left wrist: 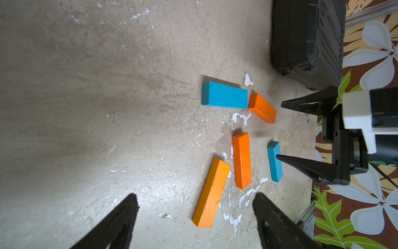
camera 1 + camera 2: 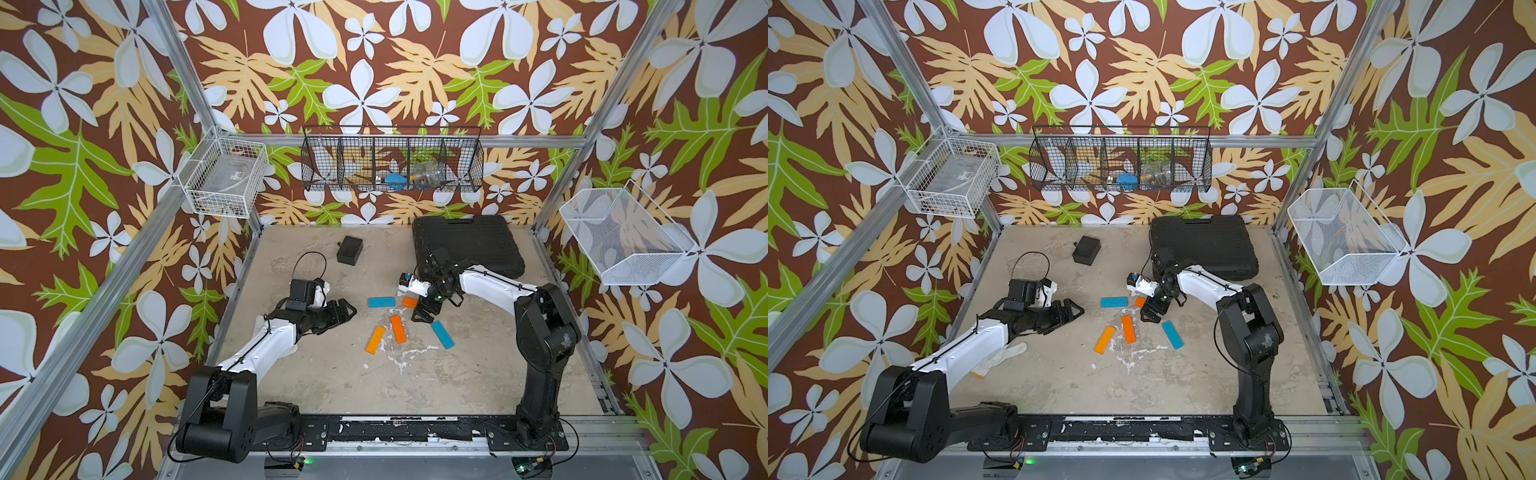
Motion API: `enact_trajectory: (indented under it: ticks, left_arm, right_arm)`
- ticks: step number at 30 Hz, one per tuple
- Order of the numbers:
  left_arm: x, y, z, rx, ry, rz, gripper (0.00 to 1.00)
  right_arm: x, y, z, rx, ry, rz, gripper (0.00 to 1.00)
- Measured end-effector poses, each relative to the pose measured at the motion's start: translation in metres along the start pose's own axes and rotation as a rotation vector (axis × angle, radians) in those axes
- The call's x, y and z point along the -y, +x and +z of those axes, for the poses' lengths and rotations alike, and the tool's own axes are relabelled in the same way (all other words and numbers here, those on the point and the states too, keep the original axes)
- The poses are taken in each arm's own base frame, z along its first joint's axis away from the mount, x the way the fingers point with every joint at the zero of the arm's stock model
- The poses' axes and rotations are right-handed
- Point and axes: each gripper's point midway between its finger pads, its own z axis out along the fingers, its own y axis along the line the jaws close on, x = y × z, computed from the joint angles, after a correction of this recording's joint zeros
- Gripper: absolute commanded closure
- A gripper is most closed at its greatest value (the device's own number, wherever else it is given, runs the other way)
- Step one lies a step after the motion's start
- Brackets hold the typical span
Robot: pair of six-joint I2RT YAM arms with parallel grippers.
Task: Assemble the number 7 with building blocks
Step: Assemble the building block at the center of the board.
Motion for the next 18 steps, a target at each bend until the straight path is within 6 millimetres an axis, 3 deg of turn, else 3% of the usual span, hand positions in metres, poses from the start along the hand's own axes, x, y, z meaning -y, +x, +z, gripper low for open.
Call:
enact_trajectory:
  ticks: [4, 6, 9, 10, 15, 18]
  left_arm:
    - [0.001, -0.001, -0.002, 0.008, 0.001, 0.004, 0.12]
    - [0.001, -0.002, -0.002, 0.010, -0.001, 0.005, 0.12]
    - [0.003, -0.005, -0.003, 0.017, 0.002, 0.012, 0.11]
    - [0.003, -0.005, -0.003, 0.018, 0.002, 0.014, 0.10]
    - [0.005, -0.006, -0.005, 0.025, 0.003, 0.058, 0.02]
    - [0.008, -0.006, -0.011, 0.046, 0.014, 0.095, 0.00]
  right_arm:
    - [0.005, -0.005, 0.001, 0.002, 0.016, 0.000, 0.00]
    - [0.007, -0.001, 0.007, -0.014, 0.022, 0.014, 0.05]
    - [0.008, 0.004, 0.018, -0.032, 0.008, 0.021, 0.34]
    - [0.008, 0.005, 0.020, -0.034, 0.002, 0.017, 0.37]
    - [0.012, -0.003, 0.024, -0.013, -0.007, 0.016, 0.45]
    - [0.015, -0.007, 0.025, -0.010, -0.006, 0.010, 0.41]
